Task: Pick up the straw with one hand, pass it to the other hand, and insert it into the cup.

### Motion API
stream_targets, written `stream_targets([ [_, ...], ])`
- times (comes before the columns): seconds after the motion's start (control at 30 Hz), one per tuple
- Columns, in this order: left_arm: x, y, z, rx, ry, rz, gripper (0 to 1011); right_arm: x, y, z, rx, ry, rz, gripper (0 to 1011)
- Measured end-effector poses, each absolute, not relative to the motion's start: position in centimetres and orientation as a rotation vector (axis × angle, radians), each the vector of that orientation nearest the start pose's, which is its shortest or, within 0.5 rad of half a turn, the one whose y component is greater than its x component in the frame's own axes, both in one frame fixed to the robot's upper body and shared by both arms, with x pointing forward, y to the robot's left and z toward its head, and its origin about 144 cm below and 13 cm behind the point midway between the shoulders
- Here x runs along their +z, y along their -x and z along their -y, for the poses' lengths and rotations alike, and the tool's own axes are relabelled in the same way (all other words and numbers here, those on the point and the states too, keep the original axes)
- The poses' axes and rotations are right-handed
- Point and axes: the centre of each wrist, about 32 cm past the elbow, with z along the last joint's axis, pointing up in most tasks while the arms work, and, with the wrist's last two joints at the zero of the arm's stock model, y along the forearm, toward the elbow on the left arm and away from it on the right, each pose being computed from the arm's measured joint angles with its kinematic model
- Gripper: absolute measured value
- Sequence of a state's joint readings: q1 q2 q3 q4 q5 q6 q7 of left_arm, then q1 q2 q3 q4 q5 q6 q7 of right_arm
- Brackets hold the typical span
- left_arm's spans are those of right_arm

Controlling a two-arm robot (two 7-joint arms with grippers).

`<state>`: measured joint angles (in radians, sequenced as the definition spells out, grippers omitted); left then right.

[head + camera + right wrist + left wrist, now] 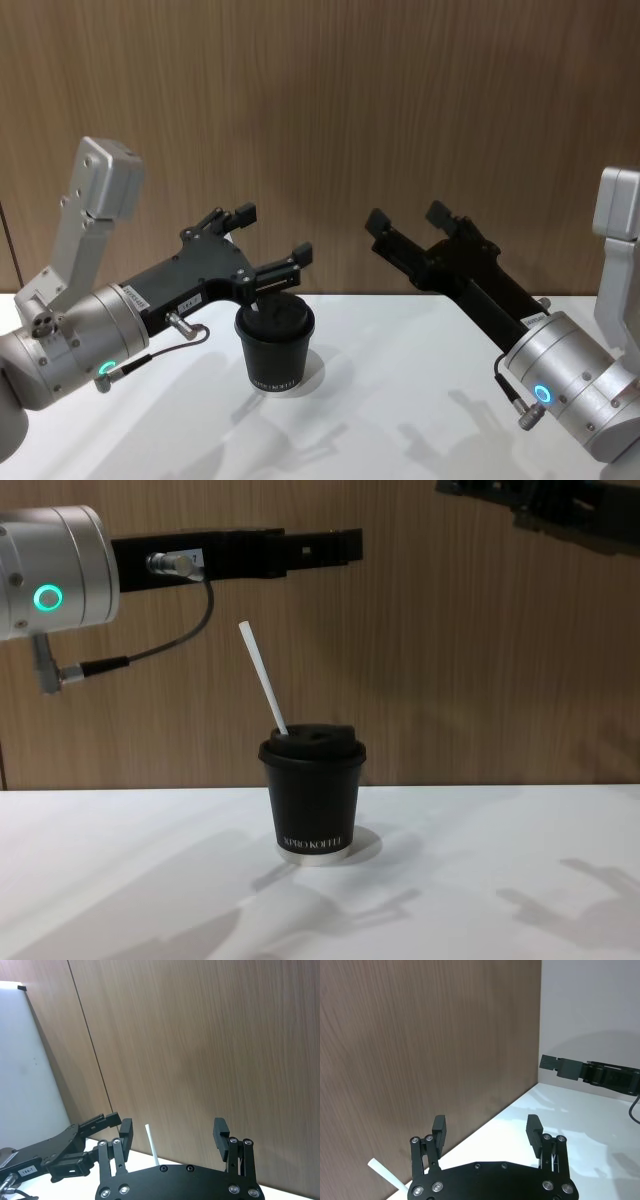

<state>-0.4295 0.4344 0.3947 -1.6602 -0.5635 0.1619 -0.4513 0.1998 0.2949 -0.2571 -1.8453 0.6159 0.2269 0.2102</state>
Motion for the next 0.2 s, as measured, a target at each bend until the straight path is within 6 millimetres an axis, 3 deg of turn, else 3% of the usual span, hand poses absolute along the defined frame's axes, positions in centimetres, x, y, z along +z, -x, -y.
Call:
stream_targets([
  [0.2, 129.45, -53.09, -22.67, 0.701, 0.104, 0.117, 1003, 127.83, -47.89, 21.03, -0.933, -0.285, -0.09, 1001],
])
